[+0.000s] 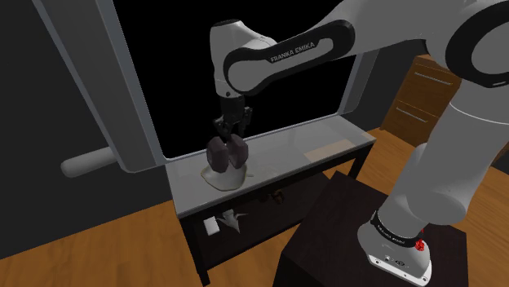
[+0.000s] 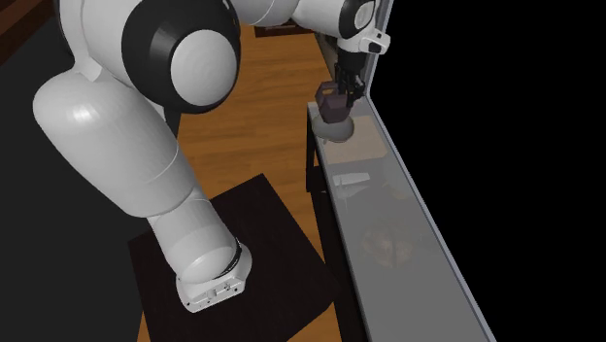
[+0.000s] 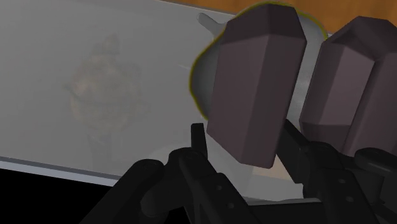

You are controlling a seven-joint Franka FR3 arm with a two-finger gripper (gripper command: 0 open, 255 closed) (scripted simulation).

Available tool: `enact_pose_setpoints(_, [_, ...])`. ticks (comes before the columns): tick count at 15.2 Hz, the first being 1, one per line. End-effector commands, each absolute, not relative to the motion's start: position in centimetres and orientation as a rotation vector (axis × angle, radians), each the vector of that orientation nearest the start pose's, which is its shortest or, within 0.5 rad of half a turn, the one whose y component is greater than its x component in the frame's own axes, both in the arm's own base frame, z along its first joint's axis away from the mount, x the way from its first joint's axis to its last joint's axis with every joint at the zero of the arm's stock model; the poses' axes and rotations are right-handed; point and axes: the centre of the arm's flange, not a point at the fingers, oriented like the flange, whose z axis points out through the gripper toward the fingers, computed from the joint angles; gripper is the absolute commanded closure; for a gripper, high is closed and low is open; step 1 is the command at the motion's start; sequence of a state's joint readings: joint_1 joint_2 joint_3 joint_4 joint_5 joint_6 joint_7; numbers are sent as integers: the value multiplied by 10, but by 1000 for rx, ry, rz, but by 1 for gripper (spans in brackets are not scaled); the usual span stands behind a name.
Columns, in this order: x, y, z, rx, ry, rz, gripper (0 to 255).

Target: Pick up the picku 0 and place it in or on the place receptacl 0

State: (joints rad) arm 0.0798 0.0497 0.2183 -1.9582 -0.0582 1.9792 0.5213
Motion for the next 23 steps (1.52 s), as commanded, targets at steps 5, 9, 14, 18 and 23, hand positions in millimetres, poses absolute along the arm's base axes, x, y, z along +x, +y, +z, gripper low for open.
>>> enact_pose_setpoints(5, [542, 162, 416, -3175, 317, 12, 255])
enact_pose_setpoints(9, [542, 162, 394, -3175, 317, 12, 255])
enact_pose_setpoints(14, [542, 162, 394, -3175, 317, 12, 255])
enact_pose_setpoints(18, [542, 162, 394, -3175, 317, 12, 0])
enact_pose_setpoints(23, [542, 162, 394, -3175, 317, 12, 0])
